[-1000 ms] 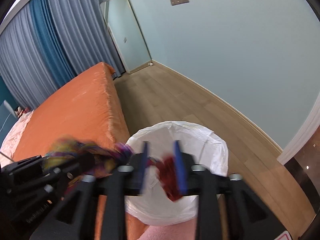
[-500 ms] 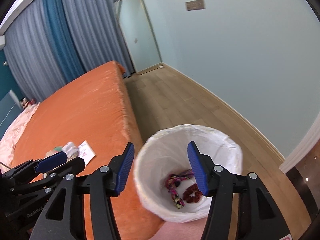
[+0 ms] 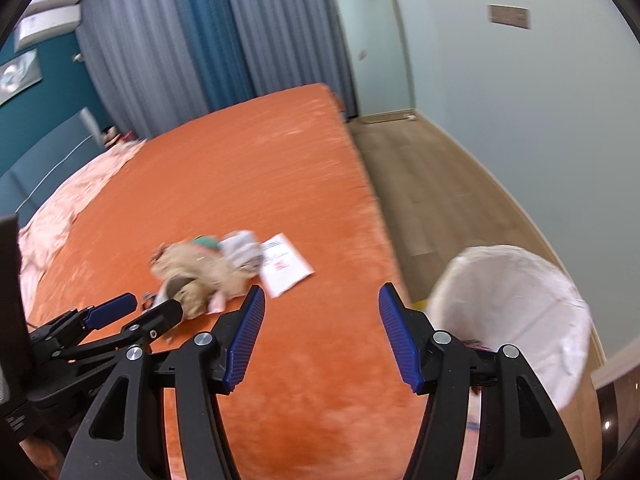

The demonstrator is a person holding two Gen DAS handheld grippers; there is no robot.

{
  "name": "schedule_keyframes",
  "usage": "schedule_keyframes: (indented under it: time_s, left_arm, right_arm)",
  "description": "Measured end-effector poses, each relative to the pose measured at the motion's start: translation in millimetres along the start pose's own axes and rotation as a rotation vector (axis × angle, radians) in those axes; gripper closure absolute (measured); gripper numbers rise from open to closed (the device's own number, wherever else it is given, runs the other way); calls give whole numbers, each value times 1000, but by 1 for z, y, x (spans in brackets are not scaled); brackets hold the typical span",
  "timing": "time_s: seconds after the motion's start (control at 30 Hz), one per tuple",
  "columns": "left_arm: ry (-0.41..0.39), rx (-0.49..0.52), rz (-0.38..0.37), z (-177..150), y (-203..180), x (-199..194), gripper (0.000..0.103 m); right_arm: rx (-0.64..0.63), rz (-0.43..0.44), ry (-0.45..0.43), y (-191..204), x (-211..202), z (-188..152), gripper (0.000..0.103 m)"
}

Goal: Collect trash
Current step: 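Grasp the white bag's string with the right tool while the left tool grasps the leopard ribbon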

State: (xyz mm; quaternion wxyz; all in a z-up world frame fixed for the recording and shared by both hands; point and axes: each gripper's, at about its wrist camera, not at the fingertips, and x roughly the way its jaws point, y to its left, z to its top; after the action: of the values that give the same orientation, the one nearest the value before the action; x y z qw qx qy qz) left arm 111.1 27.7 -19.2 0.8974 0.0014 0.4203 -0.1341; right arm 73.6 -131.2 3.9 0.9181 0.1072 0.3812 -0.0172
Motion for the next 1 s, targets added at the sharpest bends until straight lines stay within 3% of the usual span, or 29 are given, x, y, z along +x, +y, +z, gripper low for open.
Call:
schedule_keyframes:
  time_s: [0.37, 0.77, 1.0]
  left_arm:
    - [42, -149, 132, -17, 106, 17, 36]
    - [144, -309, 170, -28, 206, 71, 36]
    - [190, -338, 148, -29, 227, 107, 36]
  right_arm:
    - [-125, 124, 95, 99, 58, -1, 45]
    - [-220, 227, 223, 187, 148, -9, 45]
    - [-247, 215, 281, 210, 191, -16, 49]
